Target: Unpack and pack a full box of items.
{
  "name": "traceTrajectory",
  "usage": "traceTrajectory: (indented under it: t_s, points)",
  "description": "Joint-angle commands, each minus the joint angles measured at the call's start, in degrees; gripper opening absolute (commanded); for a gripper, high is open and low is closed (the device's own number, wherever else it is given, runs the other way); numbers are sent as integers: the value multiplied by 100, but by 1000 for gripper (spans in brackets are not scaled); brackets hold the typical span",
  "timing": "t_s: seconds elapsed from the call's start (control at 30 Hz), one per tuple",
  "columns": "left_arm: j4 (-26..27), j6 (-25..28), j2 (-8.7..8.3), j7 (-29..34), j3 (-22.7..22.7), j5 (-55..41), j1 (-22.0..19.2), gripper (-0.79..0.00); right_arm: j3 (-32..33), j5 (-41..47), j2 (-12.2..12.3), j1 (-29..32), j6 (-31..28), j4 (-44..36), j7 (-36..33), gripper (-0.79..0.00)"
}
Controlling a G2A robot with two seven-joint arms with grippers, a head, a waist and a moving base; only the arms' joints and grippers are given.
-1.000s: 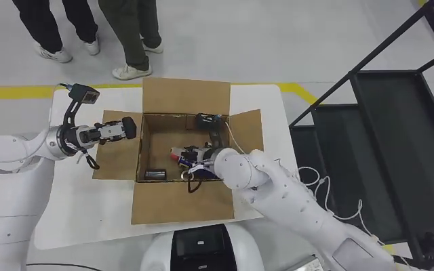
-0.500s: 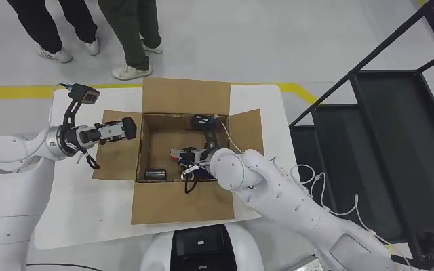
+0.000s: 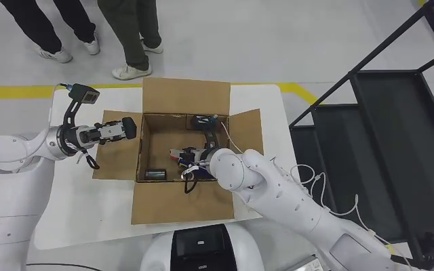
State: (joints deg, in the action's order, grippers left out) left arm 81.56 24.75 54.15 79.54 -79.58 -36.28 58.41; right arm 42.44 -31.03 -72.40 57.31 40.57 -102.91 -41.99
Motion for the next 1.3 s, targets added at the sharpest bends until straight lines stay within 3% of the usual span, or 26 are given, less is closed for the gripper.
traceTrajectory:
  t_s: [0.0,1.27]
  points:
    - [0,0,0,0,0,0,0,0,0,0,0,0,0,0,0,0]
    - [0,0,0,0,0,0,0,0,-2,1,-3,11,-75,7,40,0]
